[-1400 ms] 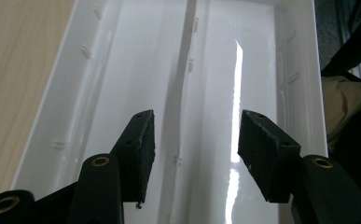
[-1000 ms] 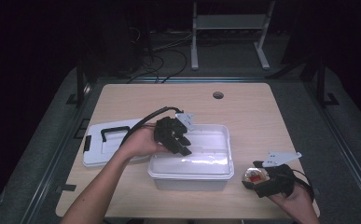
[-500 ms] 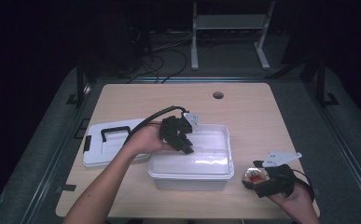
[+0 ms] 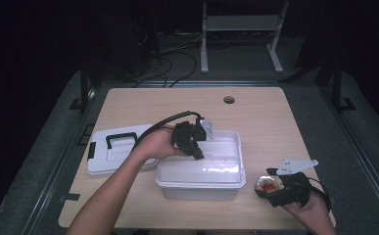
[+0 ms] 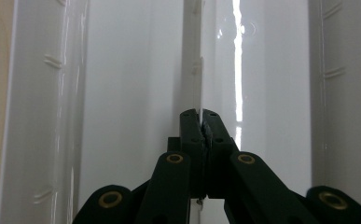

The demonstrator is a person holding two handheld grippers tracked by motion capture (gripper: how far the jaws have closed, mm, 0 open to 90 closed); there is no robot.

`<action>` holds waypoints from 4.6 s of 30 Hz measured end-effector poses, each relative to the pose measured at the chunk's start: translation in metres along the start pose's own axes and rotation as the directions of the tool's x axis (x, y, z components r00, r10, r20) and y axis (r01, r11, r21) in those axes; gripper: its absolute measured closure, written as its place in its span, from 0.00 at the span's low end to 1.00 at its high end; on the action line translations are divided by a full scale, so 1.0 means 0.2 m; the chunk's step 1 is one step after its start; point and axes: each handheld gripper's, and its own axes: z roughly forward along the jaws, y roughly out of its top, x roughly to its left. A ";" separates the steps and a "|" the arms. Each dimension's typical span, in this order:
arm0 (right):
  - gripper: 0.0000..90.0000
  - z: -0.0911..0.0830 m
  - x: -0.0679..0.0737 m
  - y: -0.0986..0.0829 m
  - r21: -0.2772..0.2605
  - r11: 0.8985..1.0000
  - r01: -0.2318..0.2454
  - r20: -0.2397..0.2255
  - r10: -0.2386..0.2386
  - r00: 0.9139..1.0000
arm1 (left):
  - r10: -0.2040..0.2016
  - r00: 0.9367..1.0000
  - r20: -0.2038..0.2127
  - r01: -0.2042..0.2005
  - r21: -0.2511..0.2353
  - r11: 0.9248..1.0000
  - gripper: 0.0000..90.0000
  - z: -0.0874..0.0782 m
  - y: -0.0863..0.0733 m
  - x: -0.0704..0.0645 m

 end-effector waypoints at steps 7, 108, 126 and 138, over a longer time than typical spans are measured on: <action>0.17 0.01 0.00 0.00 0.001 1.000 0.001 -0.004 -0.001 1.000 | 0.000 1.000 0.001 0.000 0.009 1.000 0.99 -0.01 0.01 0.00; 0.17 0.00 -0.13 -0.06 0.158 0.987 0.023 -0.006 -0.022 1.000 | -0.315 0.943 -0.102 0.316 -0.009 0.949 0.83 -0.07 -1.27 -0.22; 0.17 0.15 -0.13 -0.02 0.359 0.928 0.097 -0.049 -0.085 0.995 | -0.306 0.943 -0.130 0.285 -0.160 0.945 0.50 -0.12 -1.18 -0.28; 0.22 0.15 -0.12 0.00 0.397 0.908 0.136 -0.057 -0.124 0.991 | -0.313 0.938 -0.150 0.276 -0.225 0.934 0.42 -0.13 -1.18 -0.31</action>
